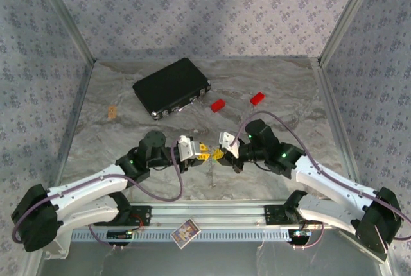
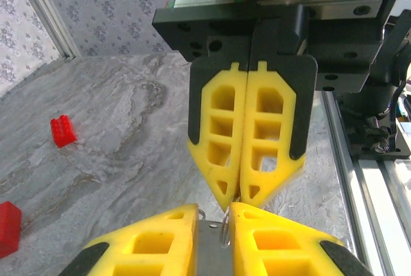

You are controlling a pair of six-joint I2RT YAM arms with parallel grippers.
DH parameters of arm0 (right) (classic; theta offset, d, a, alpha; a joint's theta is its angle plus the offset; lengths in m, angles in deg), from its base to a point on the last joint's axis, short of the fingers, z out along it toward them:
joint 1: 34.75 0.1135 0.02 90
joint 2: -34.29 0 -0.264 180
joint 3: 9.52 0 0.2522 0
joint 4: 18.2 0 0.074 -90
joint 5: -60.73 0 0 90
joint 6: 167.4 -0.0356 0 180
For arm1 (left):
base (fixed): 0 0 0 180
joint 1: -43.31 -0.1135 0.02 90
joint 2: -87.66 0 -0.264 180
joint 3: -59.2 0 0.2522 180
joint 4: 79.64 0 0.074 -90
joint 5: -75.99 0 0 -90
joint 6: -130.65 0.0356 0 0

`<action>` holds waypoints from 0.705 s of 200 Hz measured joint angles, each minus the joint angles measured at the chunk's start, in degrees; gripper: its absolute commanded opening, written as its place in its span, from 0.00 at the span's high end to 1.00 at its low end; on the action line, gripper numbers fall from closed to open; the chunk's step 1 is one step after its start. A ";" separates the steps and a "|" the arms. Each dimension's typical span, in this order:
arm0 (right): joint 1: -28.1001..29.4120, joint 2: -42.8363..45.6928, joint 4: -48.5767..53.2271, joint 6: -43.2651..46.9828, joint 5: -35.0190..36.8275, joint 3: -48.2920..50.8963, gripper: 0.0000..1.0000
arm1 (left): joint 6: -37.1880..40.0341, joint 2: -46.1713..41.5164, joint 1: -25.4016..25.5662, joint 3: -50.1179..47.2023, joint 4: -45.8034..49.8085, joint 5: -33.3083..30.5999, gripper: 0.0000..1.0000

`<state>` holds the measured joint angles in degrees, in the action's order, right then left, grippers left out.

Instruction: Put the keys on the keyring

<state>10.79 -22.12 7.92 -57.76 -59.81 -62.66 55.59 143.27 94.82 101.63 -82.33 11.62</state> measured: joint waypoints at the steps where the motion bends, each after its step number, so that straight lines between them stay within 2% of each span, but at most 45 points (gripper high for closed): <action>1: -0.02 -0.04 0.24 0.15 0.11 -0.13 1.00 | 0.09 0.00 0.00 0.09 0.09 0.00 0.81; 75: 1.11 -2.64 5.49 3.34 1.86 -4.17 1.00 | 2.64 1.92 0.00 1.64 6.67 0.48 0.78; 115: 1.97 -3.82 6.03 3.61 2.12 -4.68 1.00 | 3.04 2.73 0.00 1.68 7.02 0.70 0.81; 141: 2.38 -4.68 6.88 4.04 2.73 -5.99 1.00 | 3.41 3.19 0.00 2.34 7.54 1.14 0.90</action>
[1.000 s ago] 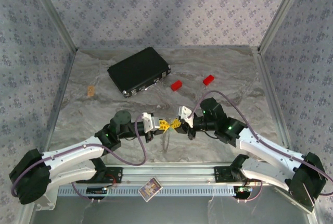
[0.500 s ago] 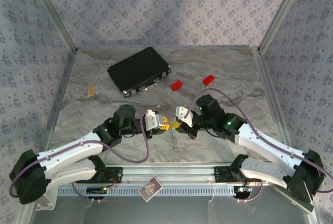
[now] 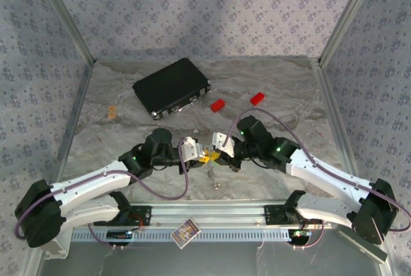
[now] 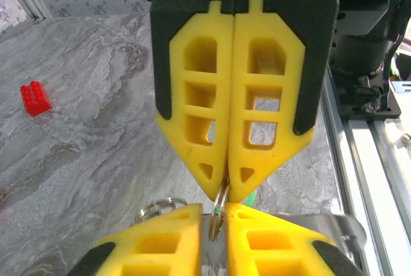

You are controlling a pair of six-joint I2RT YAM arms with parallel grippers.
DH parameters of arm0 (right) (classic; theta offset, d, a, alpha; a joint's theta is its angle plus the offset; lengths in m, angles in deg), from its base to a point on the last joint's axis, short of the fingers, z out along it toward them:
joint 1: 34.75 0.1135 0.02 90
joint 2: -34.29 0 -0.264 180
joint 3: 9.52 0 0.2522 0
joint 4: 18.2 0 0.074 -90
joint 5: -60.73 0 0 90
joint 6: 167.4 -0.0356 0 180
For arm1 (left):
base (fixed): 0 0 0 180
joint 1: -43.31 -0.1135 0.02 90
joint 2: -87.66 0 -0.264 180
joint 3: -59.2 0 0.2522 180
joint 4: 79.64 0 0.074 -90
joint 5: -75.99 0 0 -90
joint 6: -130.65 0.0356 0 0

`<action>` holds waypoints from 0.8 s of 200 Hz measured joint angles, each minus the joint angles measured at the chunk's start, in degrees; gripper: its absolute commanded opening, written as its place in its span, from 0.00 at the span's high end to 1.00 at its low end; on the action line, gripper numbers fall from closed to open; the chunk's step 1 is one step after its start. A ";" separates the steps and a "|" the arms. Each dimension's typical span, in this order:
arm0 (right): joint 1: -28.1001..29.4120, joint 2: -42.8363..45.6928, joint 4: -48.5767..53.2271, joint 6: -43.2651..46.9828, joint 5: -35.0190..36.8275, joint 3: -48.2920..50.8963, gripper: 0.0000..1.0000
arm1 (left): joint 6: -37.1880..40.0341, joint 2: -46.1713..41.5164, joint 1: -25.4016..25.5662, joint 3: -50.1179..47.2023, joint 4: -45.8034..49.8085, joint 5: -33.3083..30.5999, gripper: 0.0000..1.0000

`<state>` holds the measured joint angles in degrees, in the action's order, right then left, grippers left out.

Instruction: Put the keys on the keyring

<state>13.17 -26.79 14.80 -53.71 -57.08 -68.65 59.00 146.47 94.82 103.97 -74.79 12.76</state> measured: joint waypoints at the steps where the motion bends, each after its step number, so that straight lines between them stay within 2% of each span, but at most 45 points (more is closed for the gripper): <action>1: 0.00 -0.02 0.02 0.02 0.00 -0.02 1.00 | 0.09 0.04 0.00 0.04 0.00 0.02 0.90; 22: 0.00 -0.35 1.03 0.39 0.50 -0.61 1.00 | 0.59 0.24 0.00 0.24 0.42 0.42 1.00; 43: 0.00 -0.33 1.36 0.37 0.61 -0.66 0.85 | 0.70 0.24 0.00 0.24 0.55 0.66 1.00; 66: -0.87 0.96 0.61 -0.13 0.59 -0.07 0.78 | 0.68 0.24 0.00 0.24 0.09 0.90 1.00; 127: -2.58 4.31 -0.17 -1.62 -0.02 3.13 0.76 | 0.66 0.22 0.00 -1.01 -2.03 0.96 1.00; 160: -2.56 4.13 -0.70 -1.95 -0.24 3.13 0.85 | 0.66 0.22 0.00 -1.22 -2.49 1.09 1.00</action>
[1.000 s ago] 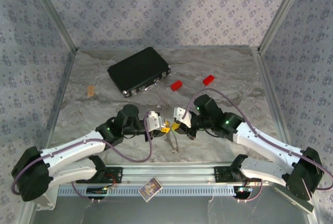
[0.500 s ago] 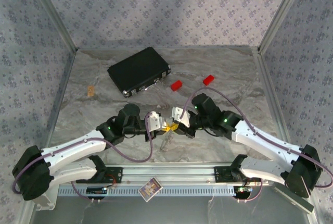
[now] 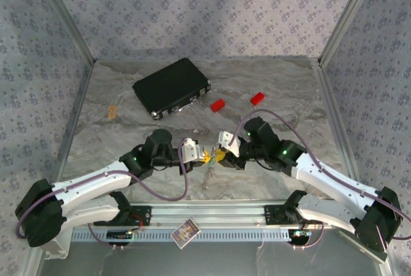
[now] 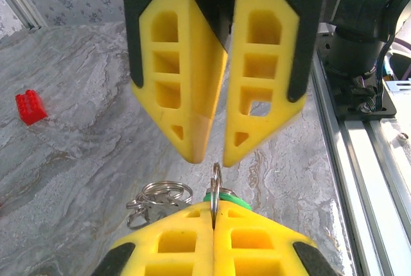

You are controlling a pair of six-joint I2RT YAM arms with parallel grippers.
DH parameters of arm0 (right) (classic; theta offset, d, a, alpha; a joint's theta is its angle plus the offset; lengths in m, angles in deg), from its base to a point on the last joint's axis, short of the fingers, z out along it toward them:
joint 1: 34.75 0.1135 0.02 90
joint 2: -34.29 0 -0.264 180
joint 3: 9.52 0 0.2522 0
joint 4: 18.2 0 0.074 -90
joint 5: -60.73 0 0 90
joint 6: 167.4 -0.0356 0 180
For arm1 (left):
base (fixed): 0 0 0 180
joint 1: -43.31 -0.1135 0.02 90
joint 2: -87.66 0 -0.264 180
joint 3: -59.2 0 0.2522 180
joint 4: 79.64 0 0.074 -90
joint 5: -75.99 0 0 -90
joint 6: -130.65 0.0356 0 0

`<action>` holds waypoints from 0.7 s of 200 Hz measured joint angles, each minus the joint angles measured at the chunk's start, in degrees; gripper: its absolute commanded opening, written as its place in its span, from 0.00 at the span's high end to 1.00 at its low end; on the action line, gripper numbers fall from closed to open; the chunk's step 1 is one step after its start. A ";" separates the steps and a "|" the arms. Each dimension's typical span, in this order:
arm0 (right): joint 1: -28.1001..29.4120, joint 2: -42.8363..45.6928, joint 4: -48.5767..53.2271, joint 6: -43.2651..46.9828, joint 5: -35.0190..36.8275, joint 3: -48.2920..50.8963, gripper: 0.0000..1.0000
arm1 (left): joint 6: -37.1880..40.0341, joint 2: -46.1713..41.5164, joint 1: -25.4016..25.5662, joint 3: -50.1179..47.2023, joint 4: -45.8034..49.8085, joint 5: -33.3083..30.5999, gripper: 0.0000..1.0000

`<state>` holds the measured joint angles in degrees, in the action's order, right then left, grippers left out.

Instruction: Put the keys on the keyring

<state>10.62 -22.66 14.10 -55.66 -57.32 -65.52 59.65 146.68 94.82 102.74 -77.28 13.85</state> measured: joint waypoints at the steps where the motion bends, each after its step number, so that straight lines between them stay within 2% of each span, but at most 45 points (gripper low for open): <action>1: 0.00 0.00 0.00 0.00 -0.02 0.00 0.85 | 0.00 0.00 0.00 0.00 0.00 0.00 1.00; 26: -0.02 -0.09 -0.02 -0.28 -0.20 0.00 0.87 | 0.00 0.00 0.00 -0.11 -0.37 0.00 1.00; 51: -0.02 -0.11 -0.11 -0.24 -0.28 0.00 0.76 | 0.00 0.00 0.00 -0.15 -0.44 0.02 1.00; 74: -0.02 -0.48 -0.48 -0.50 -0.28 0.00 0.76 | 0.00 -0.02 0.00 -0.15 -0.46 0.02 1.00; 140: -0.02 -1.64 -0.48 -0.72 -1.31 0.00 0.98 | 0.02 -0.07 0.00 -0.17 -0.76 0.00 1.00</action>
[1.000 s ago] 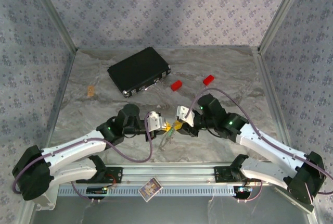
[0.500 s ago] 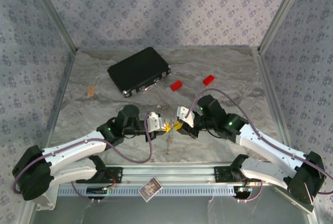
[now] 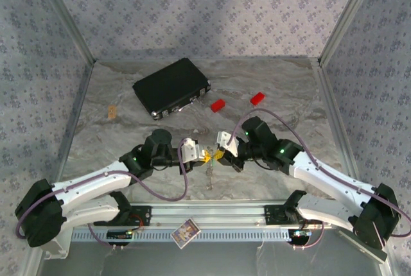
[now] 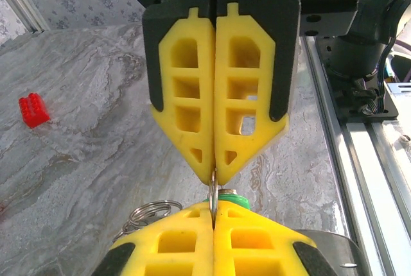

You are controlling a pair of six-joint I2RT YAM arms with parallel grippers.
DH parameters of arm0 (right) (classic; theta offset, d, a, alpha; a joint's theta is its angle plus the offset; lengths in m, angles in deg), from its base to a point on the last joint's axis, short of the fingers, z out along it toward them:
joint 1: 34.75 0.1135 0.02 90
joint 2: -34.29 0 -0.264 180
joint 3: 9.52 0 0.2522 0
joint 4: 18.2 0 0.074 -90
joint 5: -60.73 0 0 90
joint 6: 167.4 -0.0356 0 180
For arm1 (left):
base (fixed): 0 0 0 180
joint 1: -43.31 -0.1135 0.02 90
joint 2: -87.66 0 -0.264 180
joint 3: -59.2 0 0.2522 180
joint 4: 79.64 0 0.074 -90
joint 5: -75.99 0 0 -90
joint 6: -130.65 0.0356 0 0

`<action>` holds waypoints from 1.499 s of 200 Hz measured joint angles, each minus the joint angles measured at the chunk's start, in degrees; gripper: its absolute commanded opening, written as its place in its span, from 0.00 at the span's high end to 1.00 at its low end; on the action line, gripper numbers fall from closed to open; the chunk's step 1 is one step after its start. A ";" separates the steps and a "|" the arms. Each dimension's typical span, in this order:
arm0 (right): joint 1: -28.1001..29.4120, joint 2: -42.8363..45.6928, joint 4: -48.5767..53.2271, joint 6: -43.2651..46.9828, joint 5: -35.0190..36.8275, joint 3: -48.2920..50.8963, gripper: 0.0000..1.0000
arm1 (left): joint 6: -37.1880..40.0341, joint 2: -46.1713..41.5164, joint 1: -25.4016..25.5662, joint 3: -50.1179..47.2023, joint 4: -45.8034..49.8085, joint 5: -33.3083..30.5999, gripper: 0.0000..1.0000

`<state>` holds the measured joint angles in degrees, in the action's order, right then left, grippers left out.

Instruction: Put the keys on the keyring

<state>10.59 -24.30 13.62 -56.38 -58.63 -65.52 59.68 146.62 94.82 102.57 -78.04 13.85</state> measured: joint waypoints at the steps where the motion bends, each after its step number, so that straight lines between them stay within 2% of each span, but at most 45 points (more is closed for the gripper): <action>1: 0.00 0.00 0.00 0.09 0.00 0.00 0.98 | -0.02 0.00 0.00 0.00 0.00 0.02 1.00; 73: 0.17 -2.89 -0.04 -0.02 -0.04 0.00 0.99 | -0.02 -0.02 0.00 -0.52 -0.85 0.72 1.00; 108: 0.17 -2.67 -0.81 -0.52 -0.17 0.28 0.76 | -0.02 -0.15 0.00 -0.96 -1.57 1.14 1.00; 127: -0.11 -0.94 -1.60 -0.63 -0.07 1.18 0.71 | -0.02 -0.46 0.00 -1.31 -2.10 1.31 1.00; 155: -0.22 1.31 -2.67 -0.90 -0.31 2.25 0.70 | -0.42 -0.50 0.00 -2.16 -3.43 1.33 1.00; 186: -0.22 1.51 -5.51 -1.99 -1.70 3.48 0.71 | -1.70 -0.50 0.00 -2.84 -5.68 1.33 1.00; 216: -0.22 1.42 -7.82 -3.08 -2.47 4.20 0.77 | -2.67 -0.50 0.00 -3.52 -7.45 1.33 1.00; 274: -0.22 0.59 -9.84 -4.20 -3.56 4.50 1.00 | -3.98 -0.52 -0.13 -4.07 -8.48 0.61 1.00; 294: -0.22 0.28 -9.79 -3.76 -3.54 4.50 1.00 | -4.07 -0.52 -0.09 -4.17 -8.44 -0.22 0.78; 300: -0.20 0.24 -9.62 -3.61 -3.54 4.46 1.00 | -3.76 -0.52 -0.04 -4.17 -8.46 -0.63 0.75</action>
<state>10.40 -24.06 4.01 -59.99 -62.18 -61.07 55.92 146.09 94.77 98.39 -86.50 13.21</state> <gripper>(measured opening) 0.052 0.176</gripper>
